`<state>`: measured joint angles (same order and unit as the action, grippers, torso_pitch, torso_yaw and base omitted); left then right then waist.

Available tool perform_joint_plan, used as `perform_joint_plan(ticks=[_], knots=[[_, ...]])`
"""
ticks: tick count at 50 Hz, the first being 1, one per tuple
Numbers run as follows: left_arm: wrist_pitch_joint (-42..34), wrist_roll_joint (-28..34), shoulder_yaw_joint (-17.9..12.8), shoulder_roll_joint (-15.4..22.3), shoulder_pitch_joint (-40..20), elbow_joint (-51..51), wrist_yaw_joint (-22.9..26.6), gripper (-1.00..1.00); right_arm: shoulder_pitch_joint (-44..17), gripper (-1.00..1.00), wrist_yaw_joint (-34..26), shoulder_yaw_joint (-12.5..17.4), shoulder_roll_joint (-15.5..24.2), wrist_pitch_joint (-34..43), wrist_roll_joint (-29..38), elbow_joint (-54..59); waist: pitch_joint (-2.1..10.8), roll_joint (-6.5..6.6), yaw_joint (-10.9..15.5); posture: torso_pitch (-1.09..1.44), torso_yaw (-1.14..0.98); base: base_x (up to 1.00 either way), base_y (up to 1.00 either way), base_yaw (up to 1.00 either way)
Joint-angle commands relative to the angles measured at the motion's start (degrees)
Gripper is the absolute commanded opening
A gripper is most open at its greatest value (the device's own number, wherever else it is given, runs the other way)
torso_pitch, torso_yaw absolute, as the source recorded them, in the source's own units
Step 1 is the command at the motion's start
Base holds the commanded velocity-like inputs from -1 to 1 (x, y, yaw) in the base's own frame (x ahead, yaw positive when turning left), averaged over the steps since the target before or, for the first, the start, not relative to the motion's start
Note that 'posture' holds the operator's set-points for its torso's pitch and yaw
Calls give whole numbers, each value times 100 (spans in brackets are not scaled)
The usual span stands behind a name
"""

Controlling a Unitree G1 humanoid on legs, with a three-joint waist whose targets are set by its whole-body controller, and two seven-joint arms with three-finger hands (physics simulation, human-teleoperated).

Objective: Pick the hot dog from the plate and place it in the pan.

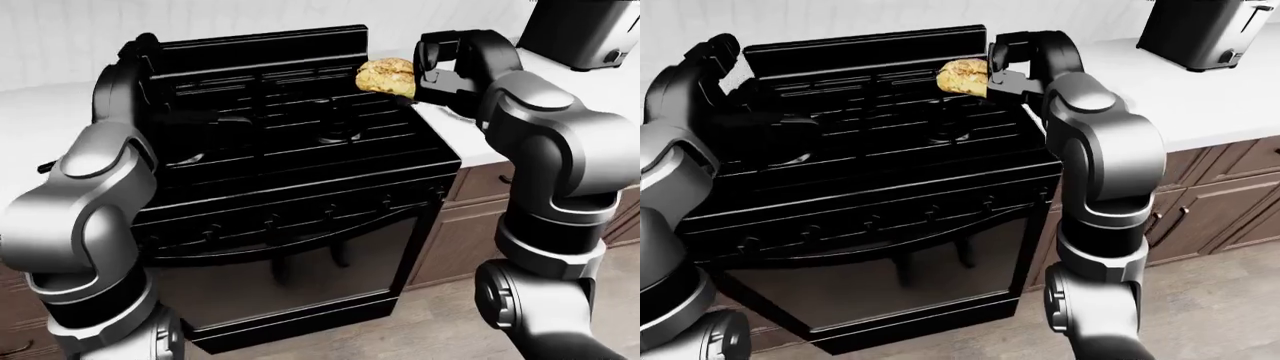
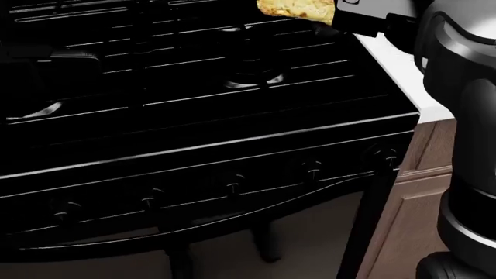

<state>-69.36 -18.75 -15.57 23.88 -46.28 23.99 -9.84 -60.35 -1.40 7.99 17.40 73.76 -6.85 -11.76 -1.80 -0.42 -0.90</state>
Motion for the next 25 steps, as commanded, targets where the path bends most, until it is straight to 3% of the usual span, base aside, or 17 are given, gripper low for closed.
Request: perform_joint_plan(ticks=[1,4,6,7,8,11,12,16,25], knots=[[197,61,-77,76,-144,126,-42,100,-220,-100,-32,18,17,-267,-46,-187,112,-35,27,0,0,-9,53,0],[248,71,-77,68,-97,112,-25,100,-193,-100,-21,7,-18,-318,-39,-155,75,318,-24,0,0,-8,54,0],[256,74,-84,70,-77,113,-15,100,-166,-100,-17,-13,-51,-364,-36,-130,183,873,-33,0,0,-1,55,0],[248,73,-86,73,-81,117,-14,100,-157,-100,-20,-17,-59,-385,-36,-114,17,483,-42,0,0,0,55,0],[234,71,-90,79,-97,117,-14,100,-170,-100,-18,-22,-65,-363,-37,-126,12,530,-57,0,0,0,56,0],[237,70,-94,56,-46,157,-20,100,-162,-100,-29,-17,-62,-312,-49,-178,87,284,-38,0,0,0,43,0],[250,74,-91,54,-37,152,-18,100,-144,-100,-37,-10,-57,-319,-51,-192,-1,315,-42,0,0,0,0,0],[264,83,-76,36,-23,159,-22,100,-155,-100,-20,31,-63,-328,-76,-204,-42,362,-59,0,0,0,0,0],[260,103,-72,32,-33,149,-2,100,-122,-100,-38,16,-28,-335,-93,-221,-105,260,17,0,0,0,0,0]])
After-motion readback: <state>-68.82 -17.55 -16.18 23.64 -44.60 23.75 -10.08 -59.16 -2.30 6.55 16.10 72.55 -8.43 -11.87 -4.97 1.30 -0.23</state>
